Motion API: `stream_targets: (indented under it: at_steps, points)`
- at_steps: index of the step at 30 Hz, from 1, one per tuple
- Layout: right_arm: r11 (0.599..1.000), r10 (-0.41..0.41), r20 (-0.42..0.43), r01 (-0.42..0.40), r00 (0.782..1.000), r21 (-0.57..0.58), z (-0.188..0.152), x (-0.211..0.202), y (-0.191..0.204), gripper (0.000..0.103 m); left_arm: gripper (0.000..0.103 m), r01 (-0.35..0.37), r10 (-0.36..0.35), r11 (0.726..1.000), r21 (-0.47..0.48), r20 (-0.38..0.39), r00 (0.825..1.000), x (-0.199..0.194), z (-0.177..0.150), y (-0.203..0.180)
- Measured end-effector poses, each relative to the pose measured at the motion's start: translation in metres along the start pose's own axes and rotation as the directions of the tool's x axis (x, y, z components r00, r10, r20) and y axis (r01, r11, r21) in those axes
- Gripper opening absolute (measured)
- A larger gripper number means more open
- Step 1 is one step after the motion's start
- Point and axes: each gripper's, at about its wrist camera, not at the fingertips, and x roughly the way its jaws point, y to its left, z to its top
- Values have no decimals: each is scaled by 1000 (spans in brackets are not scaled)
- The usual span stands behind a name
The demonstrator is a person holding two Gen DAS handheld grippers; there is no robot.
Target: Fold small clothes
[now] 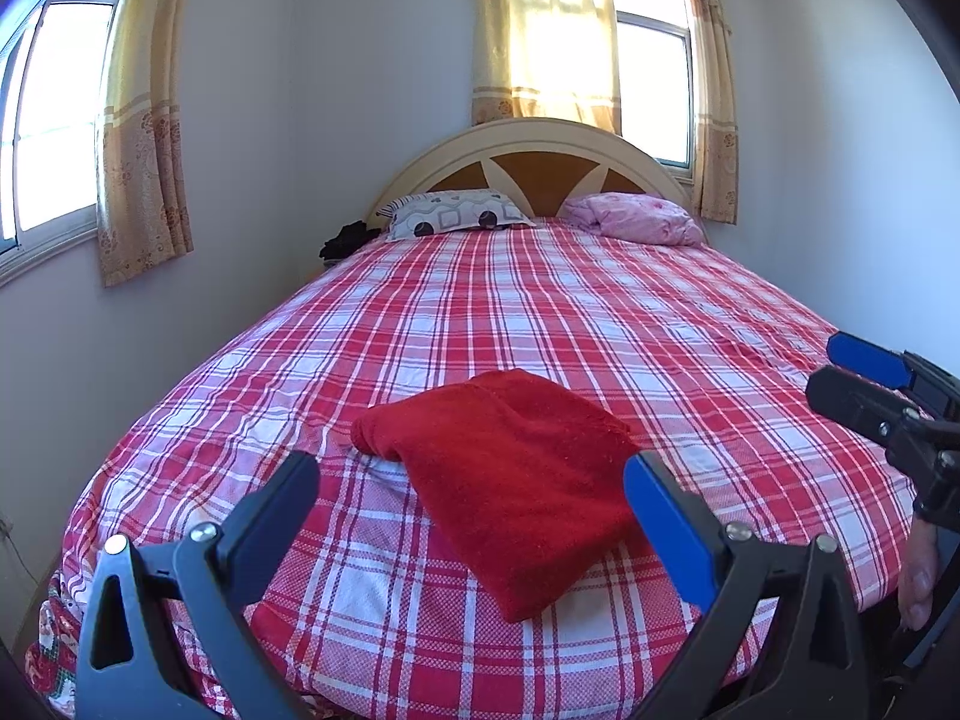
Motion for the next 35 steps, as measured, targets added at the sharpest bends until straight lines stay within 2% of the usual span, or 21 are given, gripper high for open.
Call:
stream_targets:
  at_steps: [9, 26, 35]
  points:
    - [1000, -12, 10, 12, 1000, -1, -3, -3, 0, 73, 103, 17, -17, 1000, -17, 0, 1000, -2, 3, 4]
    - [1000, -10, 12, 10, 1000, 2, -5, -2, 2, 73, 103, -8, 8, 1000, 8, 8, 1000, -4, 4, 1]
    - [1000, -11, 5, 11, 1000, 6, -7, 1, 2, 73, 103, -7, 6, 999, 38, 41, 999, -8, 2, -5]
